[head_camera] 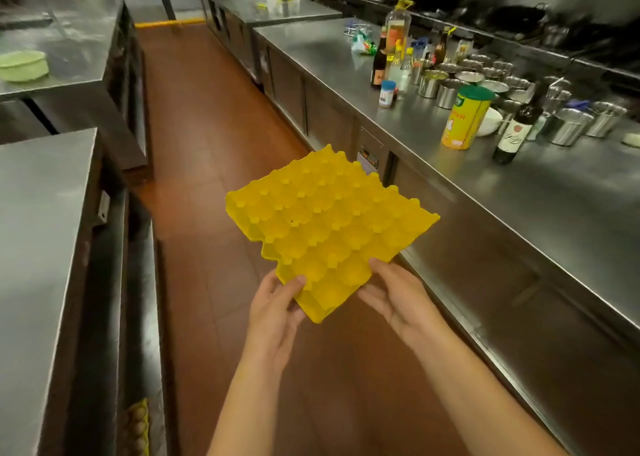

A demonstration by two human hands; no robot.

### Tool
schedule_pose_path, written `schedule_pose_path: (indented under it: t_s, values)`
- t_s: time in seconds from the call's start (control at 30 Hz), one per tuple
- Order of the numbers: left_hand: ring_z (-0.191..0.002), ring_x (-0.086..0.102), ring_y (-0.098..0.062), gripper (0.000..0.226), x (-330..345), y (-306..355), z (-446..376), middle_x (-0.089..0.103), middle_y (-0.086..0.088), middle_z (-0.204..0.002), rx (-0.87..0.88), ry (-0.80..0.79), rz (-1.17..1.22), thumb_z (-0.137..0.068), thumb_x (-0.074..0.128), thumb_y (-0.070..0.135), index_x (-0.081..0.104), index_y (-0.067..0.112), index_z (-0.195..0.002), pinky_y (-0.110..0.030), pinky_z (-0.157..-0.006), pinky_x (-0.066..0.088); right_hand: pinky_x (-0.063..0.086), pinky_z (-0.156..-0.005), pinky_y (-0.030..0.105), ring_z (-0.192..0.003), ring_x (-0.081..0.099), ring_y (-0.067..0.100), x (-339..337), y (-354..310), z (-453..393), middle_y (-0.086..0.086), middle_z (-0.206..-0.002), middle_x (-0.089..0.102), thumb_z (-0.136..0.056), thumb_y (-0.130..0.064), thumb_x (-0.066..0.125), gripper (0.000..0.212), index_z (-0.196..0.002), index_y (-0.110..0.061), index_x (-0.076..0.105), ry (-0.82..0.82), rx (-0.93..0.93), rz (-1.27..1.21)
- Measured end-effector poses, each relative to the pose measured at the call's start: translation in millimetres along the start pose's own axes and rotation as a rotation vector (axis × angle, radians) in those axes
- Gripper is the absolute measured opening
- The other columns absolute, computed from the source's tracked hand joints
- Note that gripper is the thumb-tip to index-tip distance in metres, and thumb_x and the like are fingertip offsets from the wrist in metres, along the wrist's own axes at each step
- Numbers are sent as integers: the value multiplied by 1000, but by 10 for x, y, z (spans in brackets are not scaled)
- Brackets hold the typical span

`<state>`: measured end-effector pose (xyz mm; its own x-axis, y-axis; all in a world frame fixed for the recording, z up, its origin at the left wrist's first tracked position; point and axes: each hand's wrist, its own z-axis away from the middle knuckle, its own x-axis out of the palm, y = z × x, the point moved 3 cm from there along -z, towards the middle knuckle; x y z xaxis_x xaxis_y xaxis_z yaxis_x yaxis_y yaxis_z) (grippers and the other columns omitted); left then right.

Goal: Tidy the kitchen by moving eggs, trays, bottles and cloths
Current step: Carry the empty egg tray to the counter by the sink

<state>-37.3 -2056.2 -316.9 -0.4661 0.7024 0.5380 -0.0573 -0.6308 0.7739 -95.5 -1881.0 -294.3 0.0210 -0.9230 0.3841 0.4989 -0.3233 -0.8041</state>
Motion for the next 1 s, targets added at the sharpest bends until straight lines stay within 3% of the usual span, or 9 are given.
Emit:
schedule_pose_path:
  t_s: [0.2,0.33,0.57,0.77,1.0]
  values:
    - [-109,71,-26,33,-63,145,-714,71,-13,-122,-5,59,-24,-96,58,3,58,4,-129,-36,-73,62,60,-83,33,-102,72,25,252,-50,-853,6,-114,74,-99,-20,58,26,-124,-12,60,-29,87,36]
    - [-107,71,-25,30,-257,324,-1215,72,-11,-121,32,219,-58,-97,59,6,59,7,-127,-37,-73,62,60,-83,35,-106,70,28,665,-29,-1638,10,-116,73,-97,-16,60,31,-127,-8,59,-116,189,97]
    - [-104,73,-23,28,-543,811,-1849,74,-4,-118,129,512,-135,-96,64,17,62,14,-124,-47,-84,60,62,-73,30,-90,74,21,1601,-15,-2768,13,-109,74,-98,-13,59,27,-124,-5,59,-369,373,200]
    - [-94,75,-18,29,-766,1128,-1851,76,-1,-109,200,766,-124,-94,67,23,61,14,-121,-33,-68,61,62,-71,29,-80,75,16,2399,145,-3126,12,-106,74,-97,-14,59,32,-128,-4,56,-573,473,304]
    - [-95,75,-18,27,-1246,1268,-2013,76,-1,-109,184,929,-65,-94,69,24,63,16,-119,-37,-72,62,62,-66,28,-83,74,18,2997,499,-3381,14,-107,72,-97,-15,59,33,-127,-1,56,-674,584,414]
